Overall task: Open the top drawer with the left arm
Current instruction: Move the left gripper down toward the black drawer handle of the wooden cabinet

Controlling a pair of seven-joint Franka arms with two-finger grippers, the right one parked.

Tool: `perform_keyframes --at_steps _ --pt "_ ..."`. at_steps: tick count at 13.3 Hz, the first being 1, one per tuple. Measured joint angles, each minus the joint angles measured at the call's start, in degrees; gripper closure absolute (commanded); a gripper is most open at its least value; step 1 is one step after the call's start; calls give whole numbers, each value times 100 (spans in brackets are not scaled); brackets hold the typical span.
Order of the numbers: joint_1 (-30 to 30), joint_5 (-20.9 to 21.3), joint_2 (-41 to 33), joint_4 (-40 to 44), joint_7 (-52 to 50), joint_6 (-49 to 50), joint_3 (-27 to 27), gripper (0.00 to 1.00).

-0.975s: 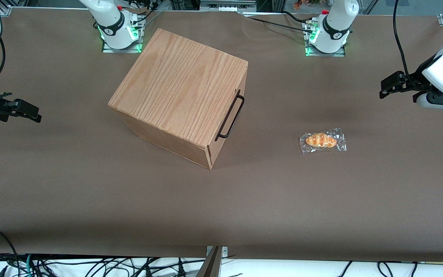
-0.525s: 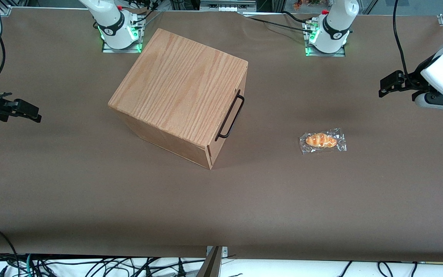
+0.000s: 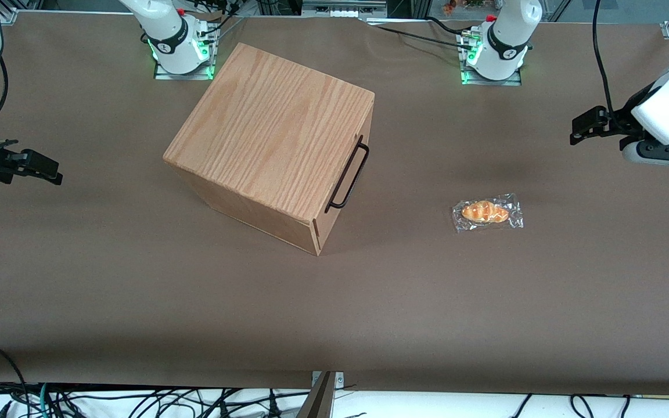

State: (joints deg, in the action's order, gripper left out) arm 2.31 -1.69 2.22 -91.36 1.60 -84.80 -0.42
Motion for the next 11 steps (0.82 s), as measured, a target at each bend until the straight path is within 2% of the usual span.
perform_keyframes --at_steps 4,9,11 --pt "209 -14 138 2 2 43 -217 0" --pt "1166 -89 944 638 -120 -39 -528 0" --pt "1451 -494 1303 955 -149 -126 -543 0"
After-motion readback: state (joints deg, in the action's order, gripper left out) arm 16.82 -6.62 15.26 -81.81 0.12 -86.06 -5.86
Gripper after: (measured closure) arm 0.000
